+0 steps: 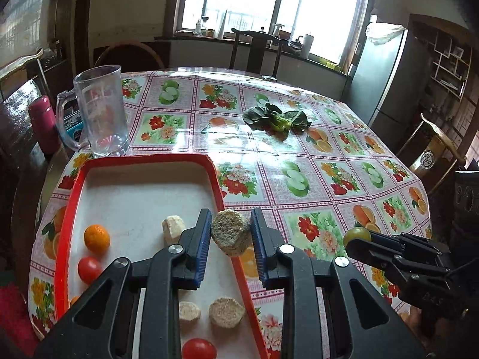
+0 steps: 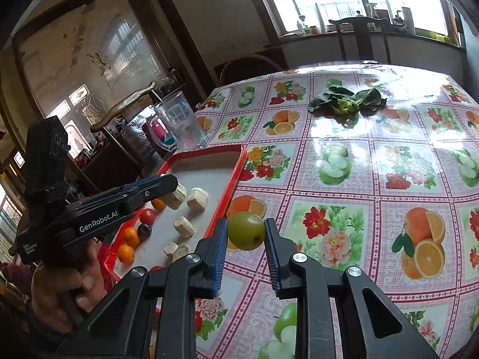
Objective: Organize fruits
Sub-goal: 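Carry the yellow-green fruit and beige piece into the tray and release both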
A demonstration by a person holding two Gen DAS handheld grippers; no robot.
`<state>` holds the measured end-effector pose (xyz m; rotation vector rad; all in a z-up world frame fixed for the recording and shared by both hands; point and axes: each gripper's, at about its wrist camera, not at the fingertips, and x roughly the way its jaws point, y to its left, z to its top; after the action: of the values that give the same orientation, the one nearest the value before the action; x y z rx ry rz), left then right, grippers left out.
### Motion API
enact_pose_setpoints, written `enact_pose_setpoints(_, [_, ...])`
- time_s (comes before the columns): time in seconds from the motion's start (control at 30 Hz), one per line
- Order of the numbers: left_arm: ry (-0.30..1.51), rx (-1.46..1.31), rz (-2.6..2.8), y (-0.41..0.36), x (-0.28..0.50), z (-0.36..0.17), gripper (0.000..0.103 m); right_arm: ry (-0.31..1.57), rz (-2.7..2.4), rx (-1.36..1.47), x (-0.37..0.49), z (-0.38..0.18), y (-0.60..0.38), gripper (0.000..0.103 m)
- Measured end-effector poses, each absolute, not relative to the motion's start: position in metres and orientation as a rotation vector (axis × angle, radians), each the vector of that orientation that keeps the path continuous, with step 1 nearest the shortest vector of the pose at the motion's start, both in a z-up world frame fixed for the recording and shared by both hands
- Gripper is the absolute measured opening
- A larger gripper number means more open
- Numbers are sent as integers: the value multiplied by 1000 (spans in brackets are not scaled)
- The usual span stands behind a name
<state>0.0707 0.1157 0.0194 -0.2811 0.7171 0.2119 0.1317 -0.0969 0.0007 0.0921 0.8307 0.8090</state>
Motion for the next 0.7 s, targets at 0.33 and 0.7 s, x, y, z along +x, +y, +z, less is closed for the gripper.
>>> enact_pose_setpoints(0.33, [690, -326, 281, 125, 20, 16, 24, 822, 862, 62, 109, 3, -80, 25])
enact_pose_setpoints(0.7, [658, -342, 348, 140, -27, 21, 24, 823, 927, 26, 93, 5, -53, 25])
